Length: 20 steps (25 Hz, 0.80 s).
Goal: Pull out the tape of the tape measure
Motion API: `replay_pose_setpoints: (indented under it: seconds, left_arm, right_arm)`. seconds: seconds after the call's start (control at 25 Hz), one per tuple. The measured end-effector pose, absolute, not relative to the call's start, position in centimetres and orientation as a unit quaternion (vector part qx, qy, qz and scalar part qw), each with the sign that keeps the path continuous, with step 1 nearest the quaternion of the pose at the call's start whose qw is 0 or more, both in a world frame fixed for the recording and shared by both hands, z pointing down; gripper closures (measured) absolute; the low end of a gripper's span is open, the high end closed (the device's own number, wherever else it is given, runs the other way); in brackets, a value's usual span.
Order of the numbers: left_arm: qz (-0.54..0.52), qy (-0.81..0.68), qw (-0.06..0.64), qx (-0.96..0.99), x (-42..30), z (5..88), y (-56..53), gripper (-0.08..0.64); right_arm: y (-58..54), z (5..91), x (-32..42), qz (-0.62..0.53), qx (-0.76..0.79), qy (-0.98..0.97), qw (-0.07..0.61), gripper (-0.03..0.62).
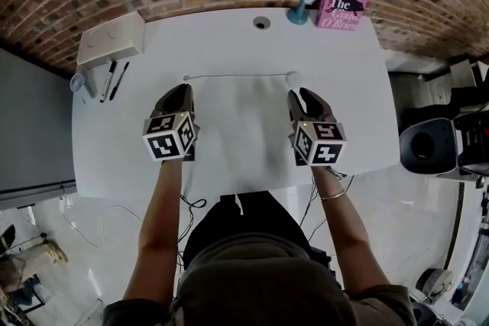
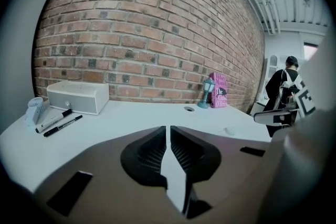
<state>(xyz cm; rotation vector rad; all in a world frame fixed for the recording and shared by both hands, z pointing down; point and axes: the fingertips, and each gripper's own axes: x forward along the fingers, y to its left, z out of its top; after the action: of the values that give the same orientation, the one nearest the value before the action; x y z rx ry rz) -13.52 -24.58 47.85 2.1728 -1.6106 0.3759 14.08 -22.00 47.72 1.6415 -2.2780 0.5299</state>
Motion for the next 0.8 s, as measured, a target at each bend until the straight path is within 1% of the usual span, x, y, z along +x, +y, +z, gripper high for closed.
replay_pose_setpoints:
  seconds: [0.28,0.52,0.8]
  left_arm:
    - [0.124,-0.561,0.183,0.798,-12.1,46.3,-22.3,0.523]
    - [0.120,-0.547,0.172,0.810,-11.0,45.3,-20.6,0.528]
    - [0.123,-0.535,0.150,0.823,-10.1,44.3,-18.9,0.529]
  right_arm:
    - [-19.8,45.7,12.2,0.170,0.563,-0.799,0.121,0.528]
    - [-18.1,44.5,11.6,0.165,0.569,-0.799,0.104,0.584]
    - [-16.4,43.4,11.1,0.161,0.573,-0.799,0.085,0.586]
